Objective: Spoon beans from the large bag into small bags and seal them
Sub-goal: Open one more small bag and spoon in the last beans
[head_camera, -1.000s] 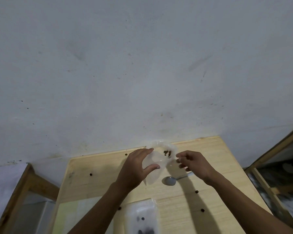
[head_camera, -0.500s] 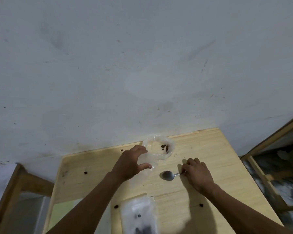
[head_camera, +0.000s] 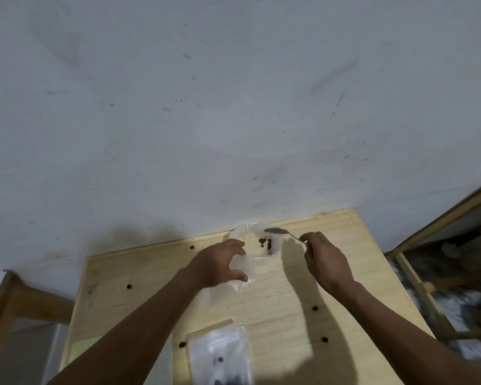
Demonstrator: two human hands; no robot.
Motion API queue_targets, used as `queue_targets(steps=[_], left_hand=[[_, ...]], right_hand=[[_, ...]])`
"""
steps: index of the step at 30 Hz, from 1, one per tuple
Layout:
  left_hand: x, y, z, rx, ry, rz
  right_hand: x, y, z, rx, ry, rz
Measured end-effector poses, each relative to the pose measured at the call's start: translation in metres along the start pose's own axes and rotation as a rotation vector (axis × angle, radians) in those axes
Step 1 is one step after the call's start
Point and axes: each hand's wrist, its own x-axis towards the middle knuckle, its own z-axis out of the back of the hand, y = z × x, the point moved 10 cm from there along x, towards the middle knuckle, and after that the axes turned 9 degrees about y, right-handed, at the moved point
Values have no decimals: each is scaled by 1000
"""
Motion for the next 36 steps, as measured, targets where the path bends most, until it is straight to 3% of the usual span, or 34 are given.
queue_targets(steps=[5, 9, 13, 18, 21, 30, 36], left_hand=[[6, -11, -8, 55, 86, -22], [5, -22, -23, 102, 149, -48], [2, -32, -32, 115, 131, -81], [-1, -33, -26, 101, 21, -113], [-6, -38, -18, 135, -61, -183], [-10, -45, 0, 219, -117, -295], [-2, -44, -14, 306, 28, -193]], right_hand=[[8, 8, -17, -205, 169, -13], [5, -1, -21, -96, 118, -108], [0, -11, -25, 331, 41, -187], [-14, -34, -24, 1156, -236, -372], [-13, -31, -12, 1321, -345, -338], [-10, 13, 44, 710, -390, 154], [-24, 24, 22, 209, -356, 439]])
